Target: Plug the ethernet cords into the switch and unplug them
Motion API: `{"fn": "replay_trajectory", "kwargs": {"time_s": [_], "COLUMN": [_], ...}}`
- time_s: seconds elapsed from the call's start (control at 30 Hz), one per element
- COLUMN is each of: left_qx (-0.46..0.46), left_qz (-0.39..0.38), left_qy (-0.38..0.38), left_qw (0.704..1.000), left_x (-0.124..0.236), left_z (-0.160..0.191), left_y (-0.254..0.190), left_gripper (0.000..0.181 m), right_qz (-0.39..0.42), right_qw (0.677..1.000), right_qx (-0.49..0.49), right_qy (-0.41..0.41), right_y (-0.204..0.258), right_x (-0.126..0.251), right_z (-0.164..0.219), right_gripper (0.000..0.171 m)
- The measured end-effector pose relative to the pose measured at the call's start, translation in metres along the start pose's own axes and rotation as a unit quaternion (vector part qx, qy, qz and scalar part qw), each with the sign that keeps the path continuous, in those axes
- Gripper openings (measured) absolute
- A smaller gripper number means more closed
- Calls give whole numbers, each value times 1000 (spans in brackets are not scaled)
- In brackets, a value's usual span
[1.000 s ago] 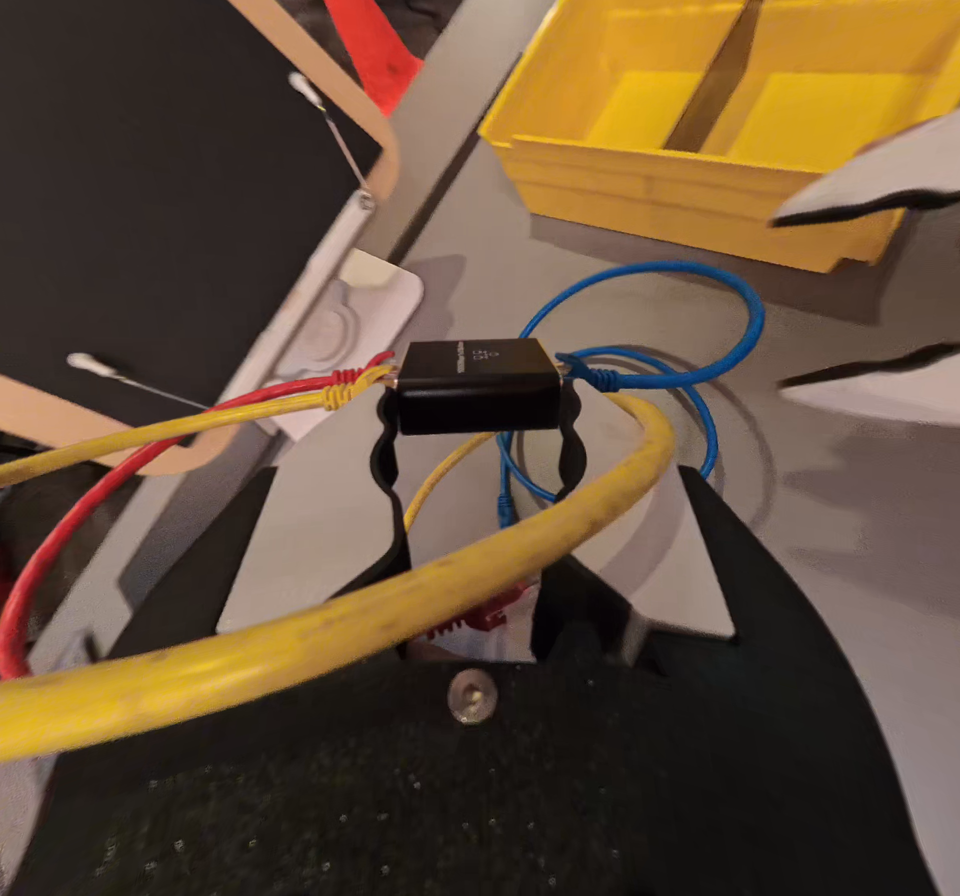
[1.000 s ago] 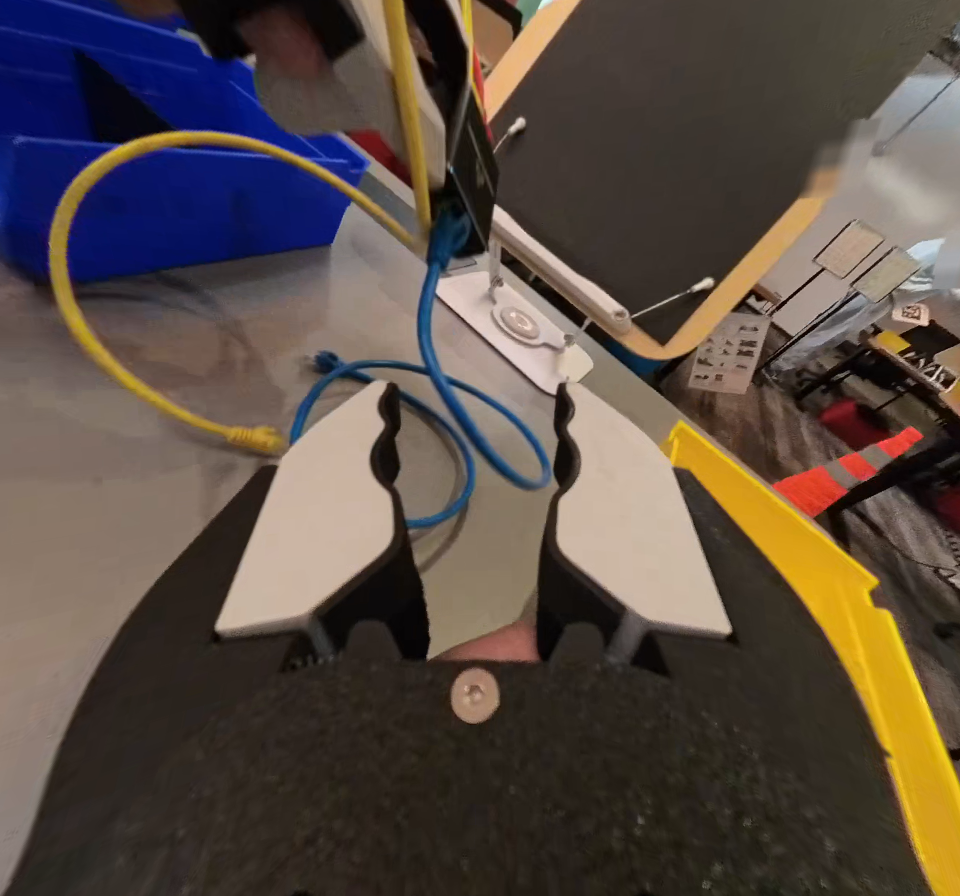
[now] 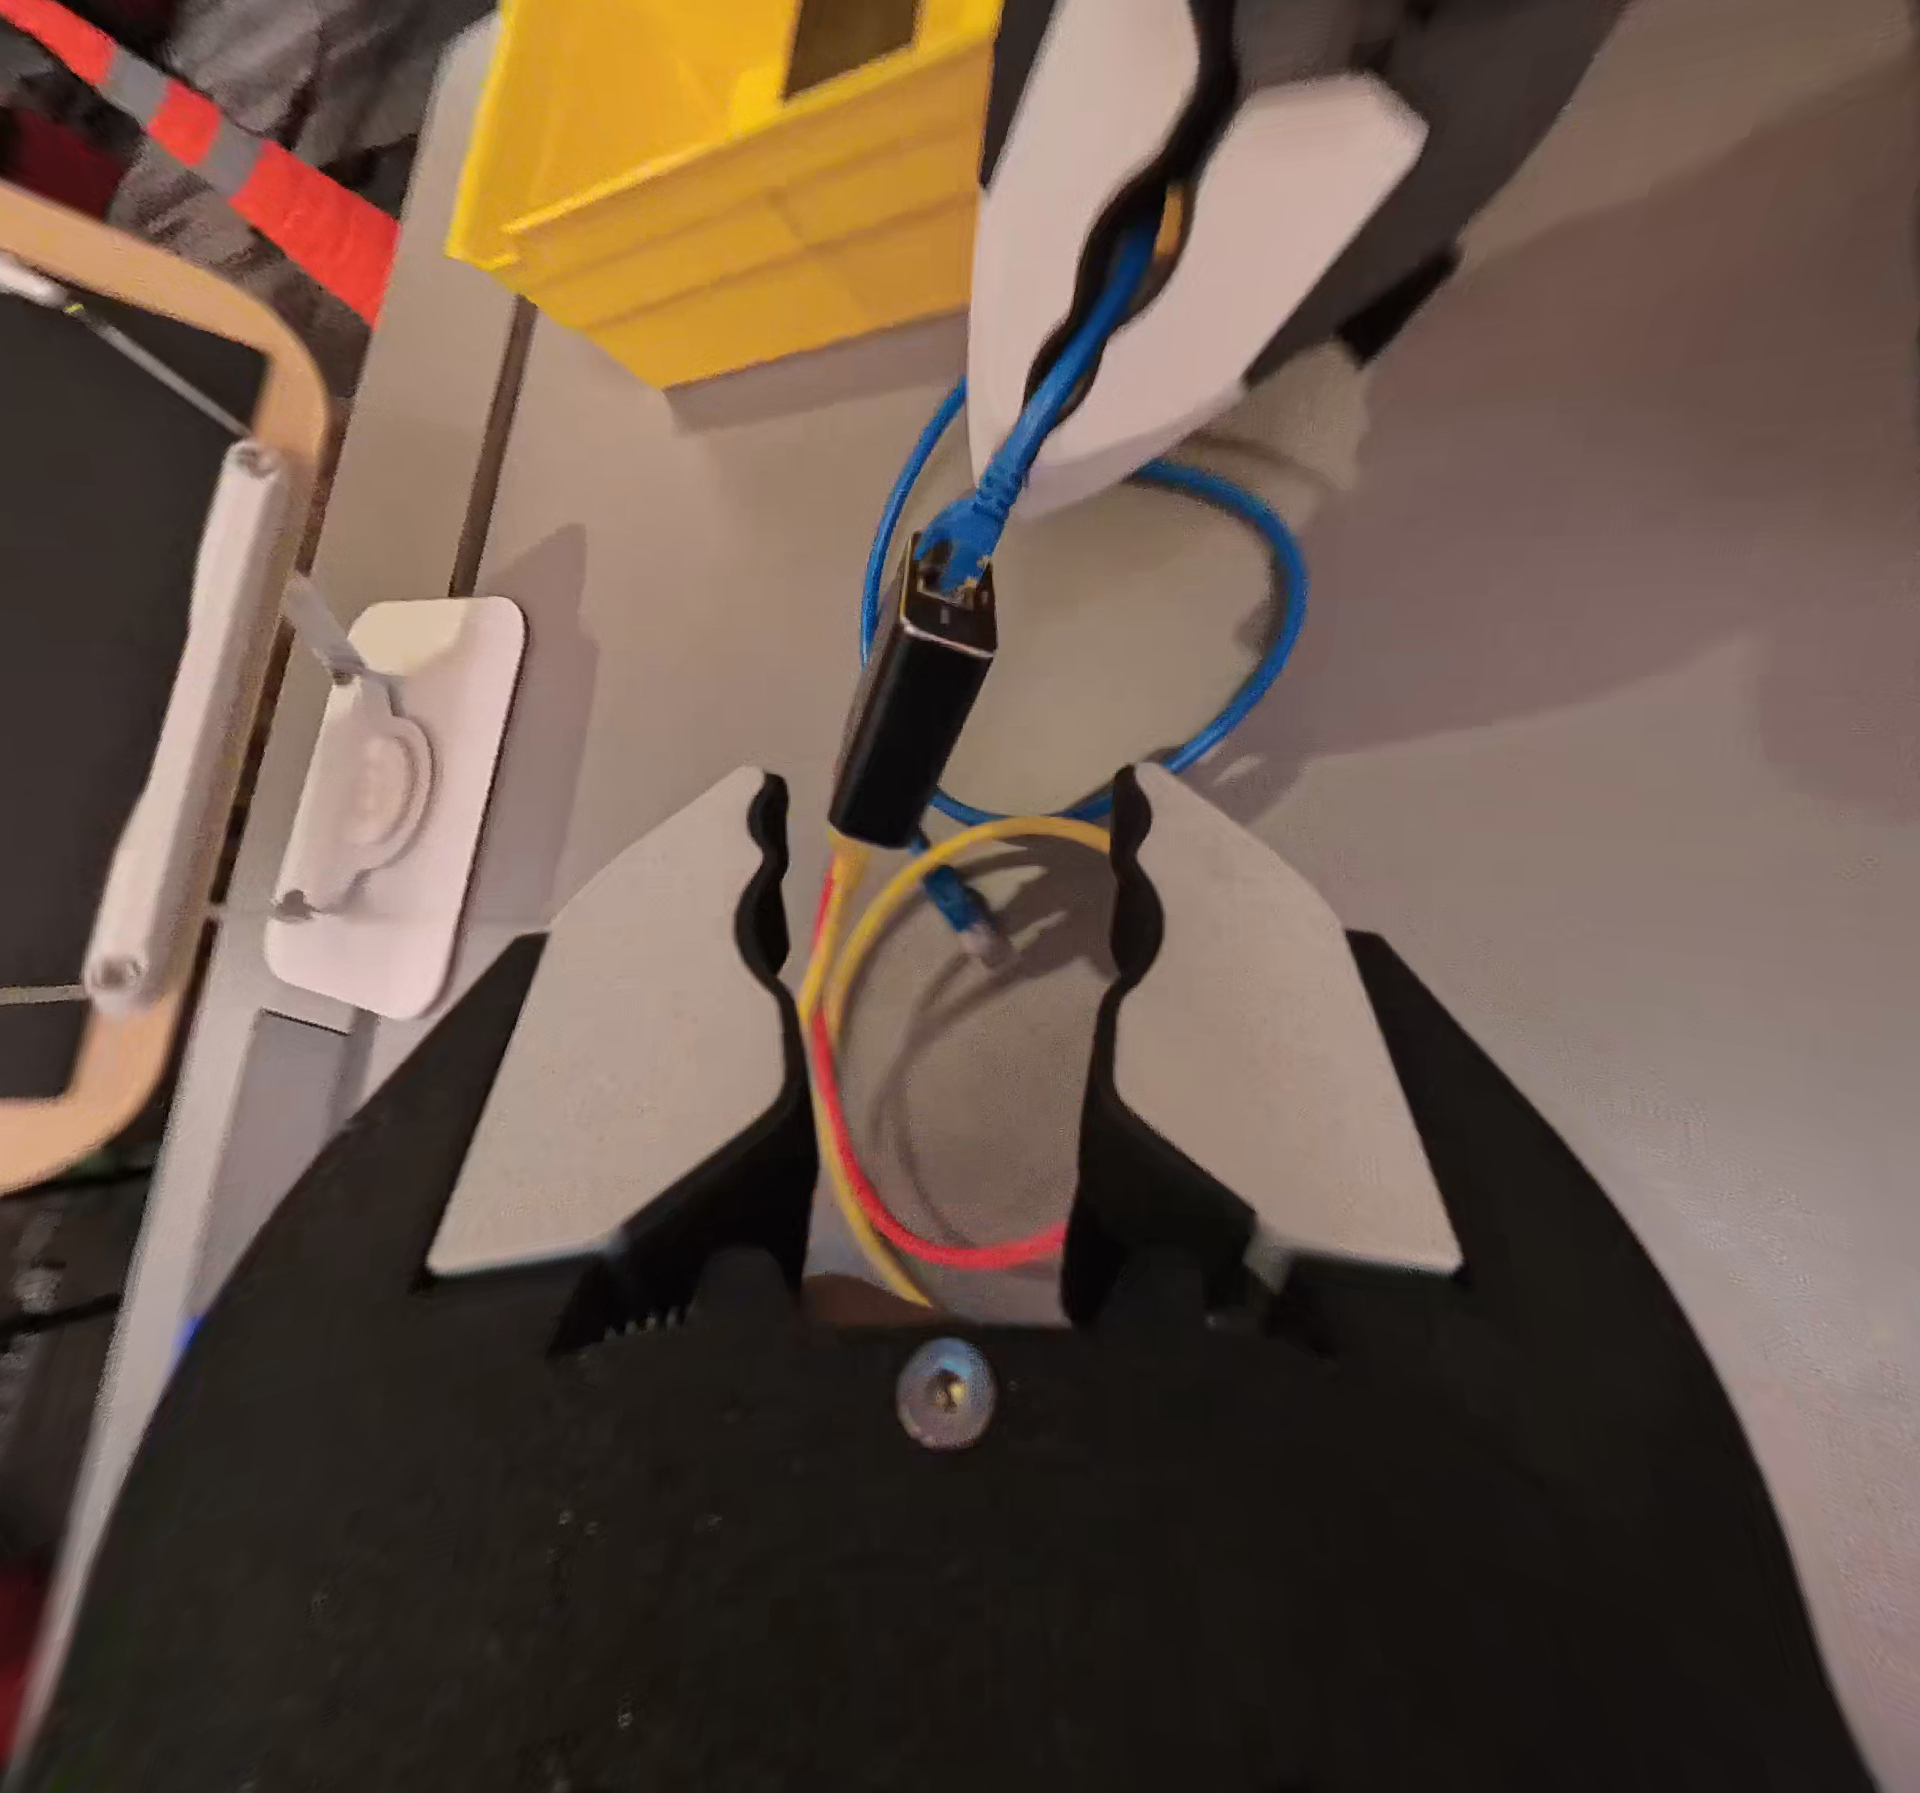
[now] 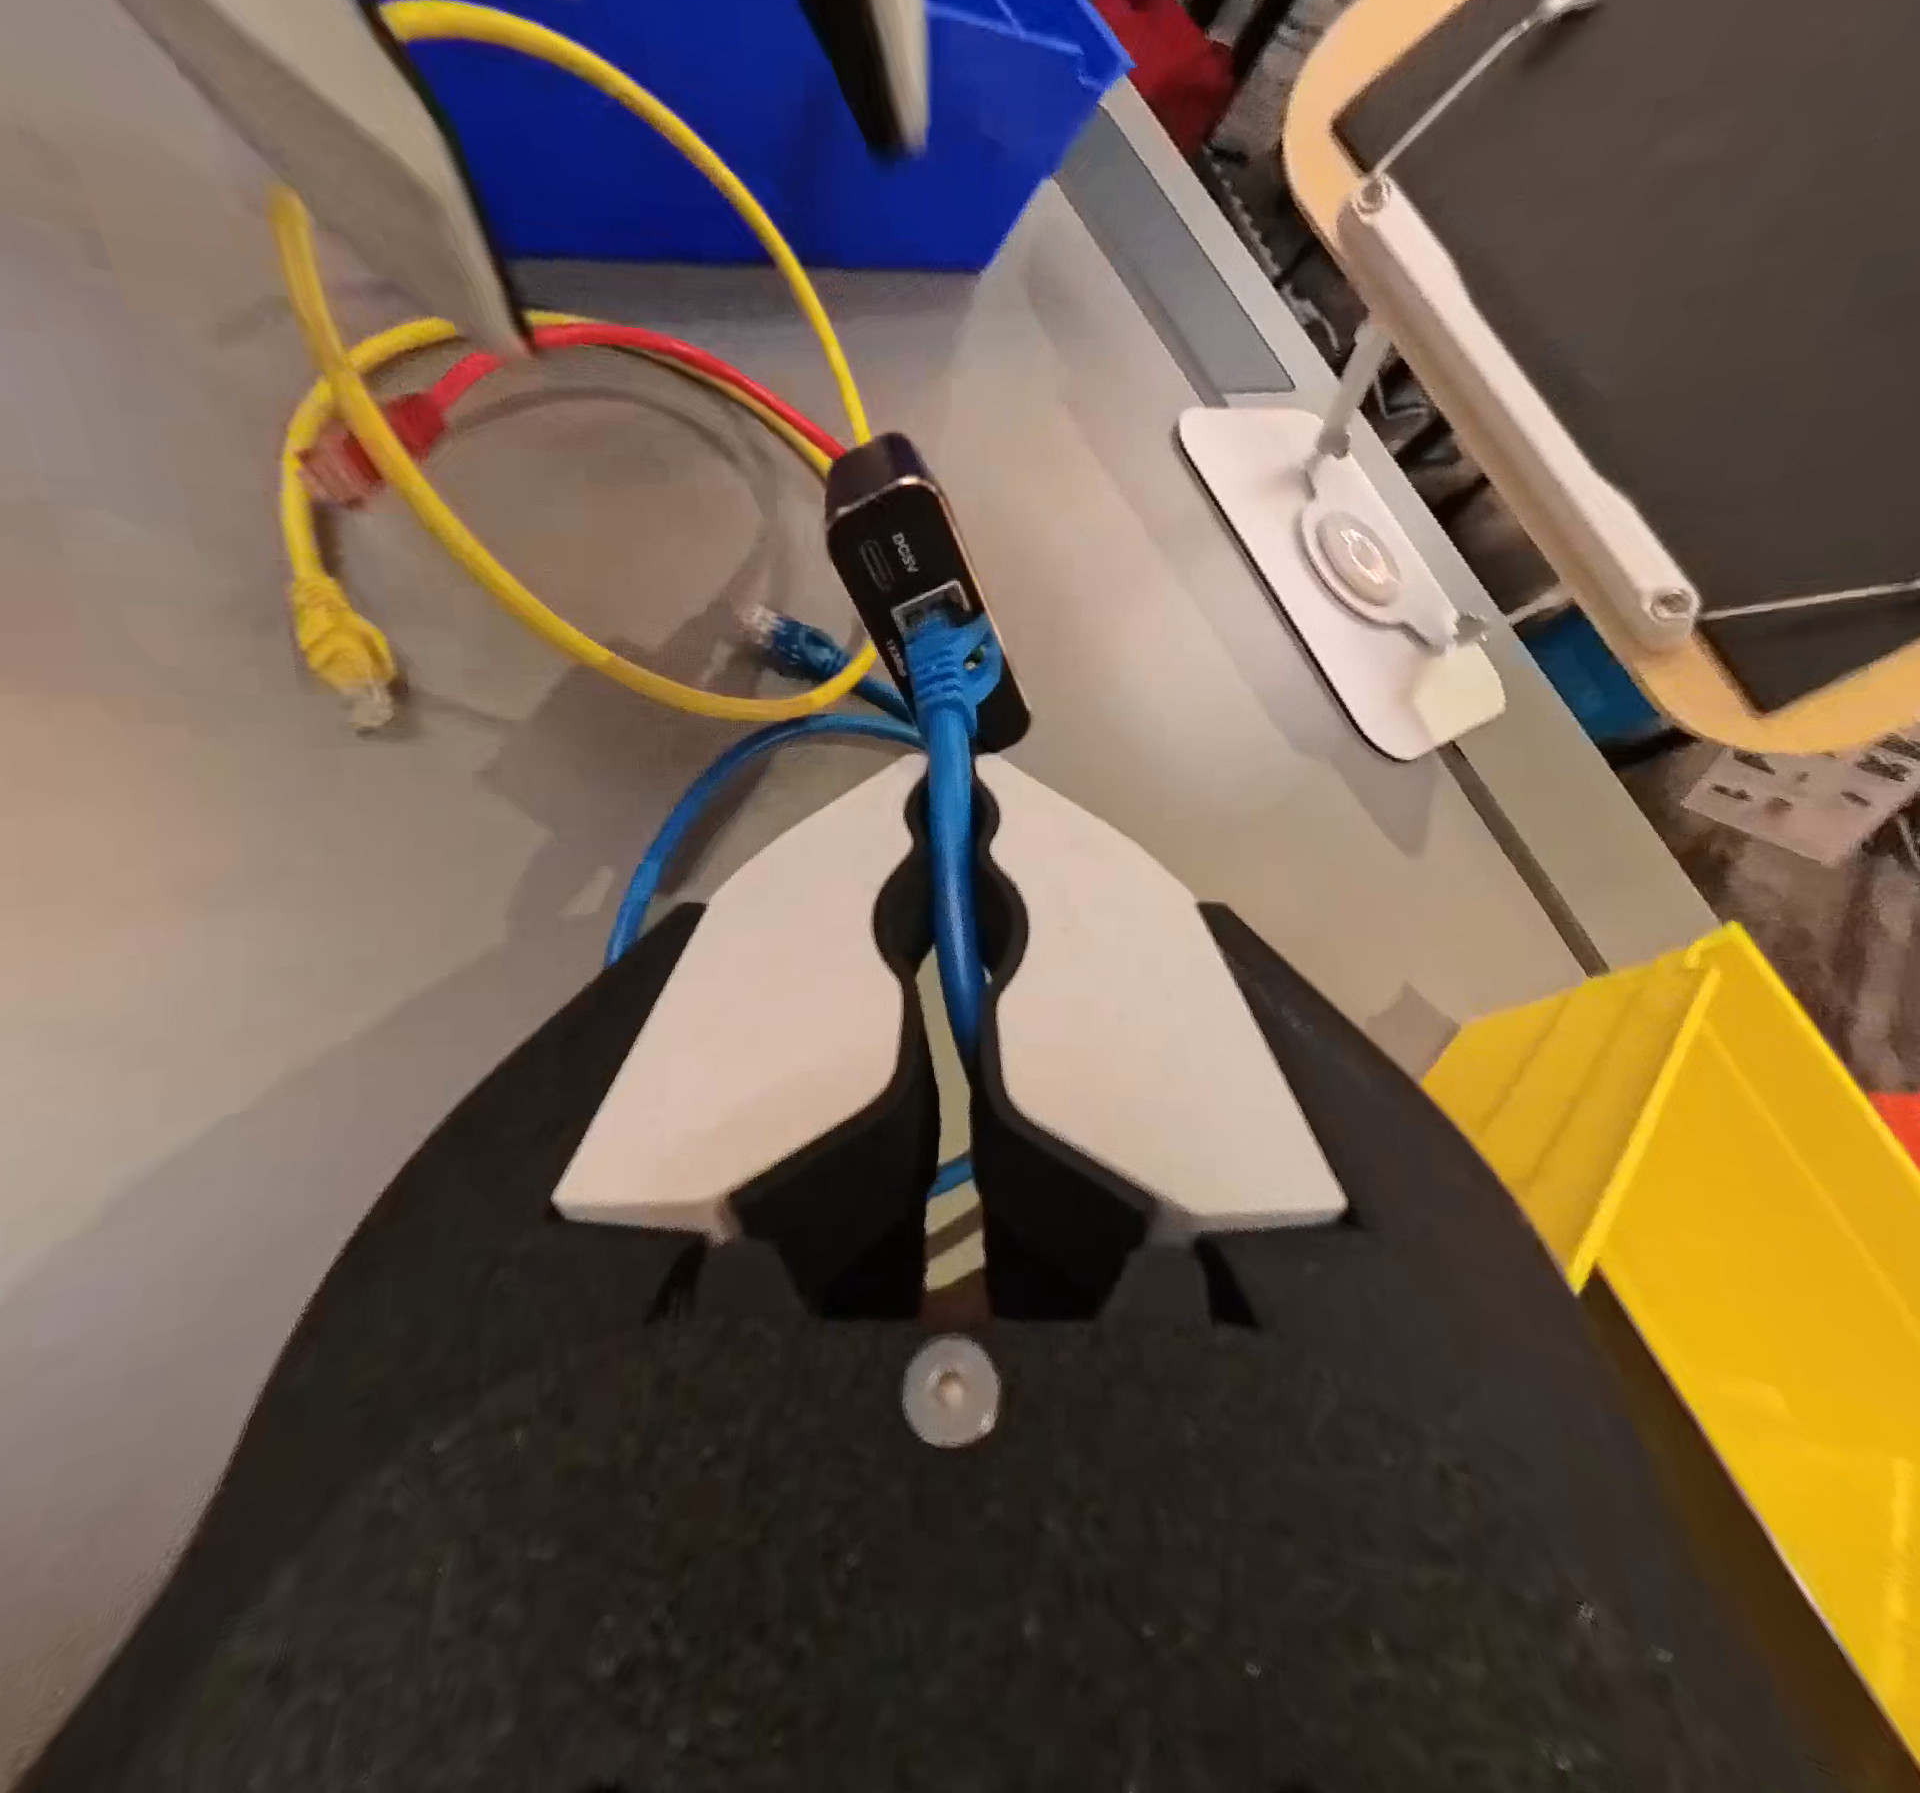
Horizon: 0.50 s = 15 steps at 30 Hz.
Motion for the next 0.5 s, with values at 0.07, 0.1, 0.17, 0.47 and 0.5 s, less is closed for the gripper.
{"fn": "replay_trajectory", "kwargs": {"time_s": [0.07, 0.1, 0.17, 0.47, 0.5], "left_qx": [-58, -85, -142, -221, -231], "left_qz": [20, 25, 16, -112, -134], "left_qy": [35, 51, 69, 11, 7], "left_qw": [998, 995, 987, 969, 964], "left_x": [-19, -29, -45, -81, -85], "left_z": [4, 7, 10, 12, 13], "left_y": [0, -1, -4, -6, -3], "left_gripper": [59, 58, 51, 27, 27], "right_qz": [-24, -30, -44, -30, -26], "right_qw": [1000, 999, 999, 999, 999], "right_qx": [0, 0, 1, -28, -44], "right_qy": [-10, -17, -30, -12, -13], "right_y": [3, 5, 9, 5, 2], "right_x": [4, 5, 6, 1, 1], "right_z": [-5, -7, -10, 5, 6], "right_gripper": [2, 1, 2, 4, 9]}}
Point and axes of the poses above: each gripper's, where its closed fingertips meet, x back along the fingers, z out of its underside, y = z × x across the jaws, the point moved 7 cm from there along x, back along the fingers, and after that the axes turned 4 degrees about -y, right-handed, at the moved point
